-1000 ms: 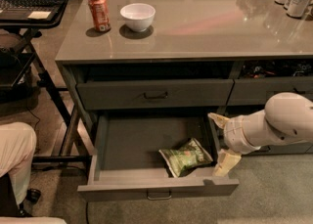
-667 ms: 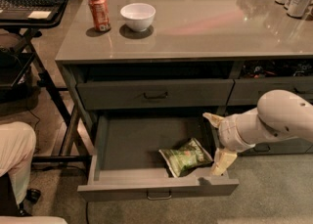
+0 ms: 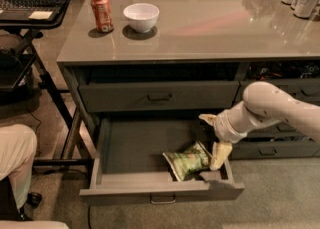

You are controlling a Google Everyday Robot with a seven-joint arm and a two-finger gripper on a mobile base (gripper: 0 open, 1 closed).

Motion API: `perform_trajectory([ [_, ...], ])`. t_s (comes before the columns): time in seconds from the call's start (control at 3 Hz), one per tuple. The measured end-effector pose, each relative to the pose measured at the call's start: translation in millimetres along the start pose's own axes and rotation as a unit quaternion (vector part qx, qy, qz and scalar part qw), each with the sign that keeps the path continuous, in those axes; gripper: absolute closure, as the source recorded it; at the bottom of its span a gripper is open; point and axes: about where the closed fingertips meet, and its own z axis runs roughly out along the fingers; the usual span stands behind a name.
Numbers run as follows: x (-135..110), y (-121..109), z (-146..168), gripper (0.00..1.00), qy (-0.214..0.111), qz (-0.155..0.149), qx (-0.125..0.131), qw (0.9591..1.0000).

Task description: Pick green jalapeno chip bag from middle drawer and place on counter

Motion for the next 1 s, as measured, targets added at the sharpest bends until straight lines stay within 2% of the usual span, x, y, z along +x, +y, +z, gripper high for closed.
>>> perform_trajectory([
  [0.67,52.6,-38.9,69.1,0.00,-0.002,-0.005,-0.041,0.9991],
  [1.0,67.1,-55.6,96.8,0.00,-0.001,-0.009,-0.043,0.9990],
])
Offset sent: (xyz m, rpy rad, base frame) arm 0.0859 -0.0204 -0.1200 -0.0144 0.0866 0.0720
